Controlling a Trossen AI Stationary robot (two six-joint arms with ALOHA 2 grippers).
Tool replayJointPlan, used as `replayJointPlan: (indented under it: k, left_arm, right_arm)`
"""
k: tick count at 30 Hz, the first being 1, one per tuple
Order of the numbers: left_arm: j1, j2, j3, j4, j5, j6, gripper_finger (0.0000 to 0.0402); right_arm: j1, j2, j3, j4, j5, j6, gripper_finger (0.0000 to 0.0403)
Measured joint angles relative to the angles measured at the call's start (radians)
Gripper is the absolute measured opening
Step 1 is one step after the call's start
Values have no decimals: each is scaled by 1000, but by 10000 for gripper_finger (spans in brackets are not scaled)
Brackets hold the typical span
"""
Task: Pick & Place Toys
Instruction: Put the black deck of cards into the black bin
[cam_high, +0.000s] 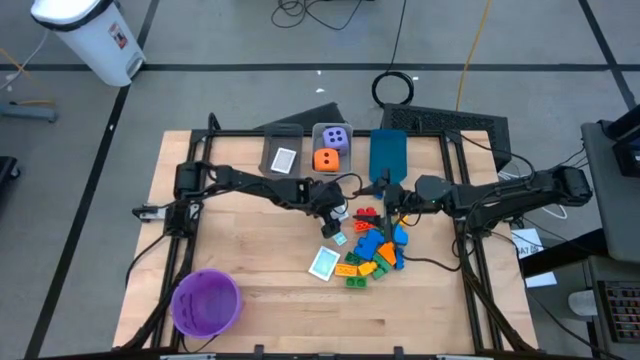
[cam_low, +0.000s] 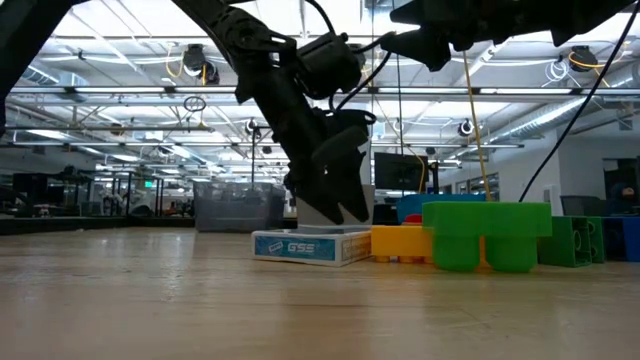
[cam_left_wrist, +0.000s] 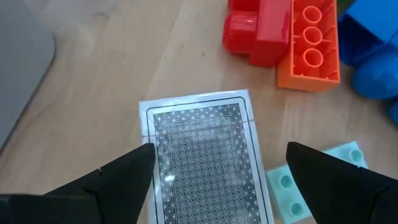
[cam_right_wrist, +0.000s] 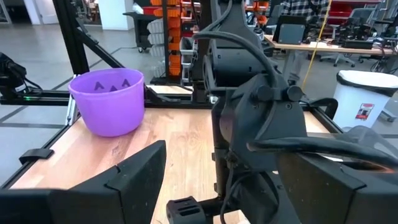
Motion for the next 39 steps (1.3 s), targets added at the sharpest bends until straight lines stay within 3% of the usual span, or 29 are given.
replayJointPlan:
  k: [7,14,20,29,39]
  left_arm:
    - [-5,1,0,-17,-30,-3,372]
    - [-4,3,0,-55,-205,-30,372]
    - [-24,-8,-2,-97,-211,-60,372]
    - [-33,-85,-2,-149,-275,-234,372]
    - [-7,-23,-2,-125,-216,-286,372]
  right_arm:
    - [0,0,0,0,-1,-1,288]
    - [0,0,0,-3,1,2,288]
    - [0,0,0,-2,-1,1,288]
    - [0,-1,0,3,0,-1,288]
    - [0,0,0,-6,3,2,288]
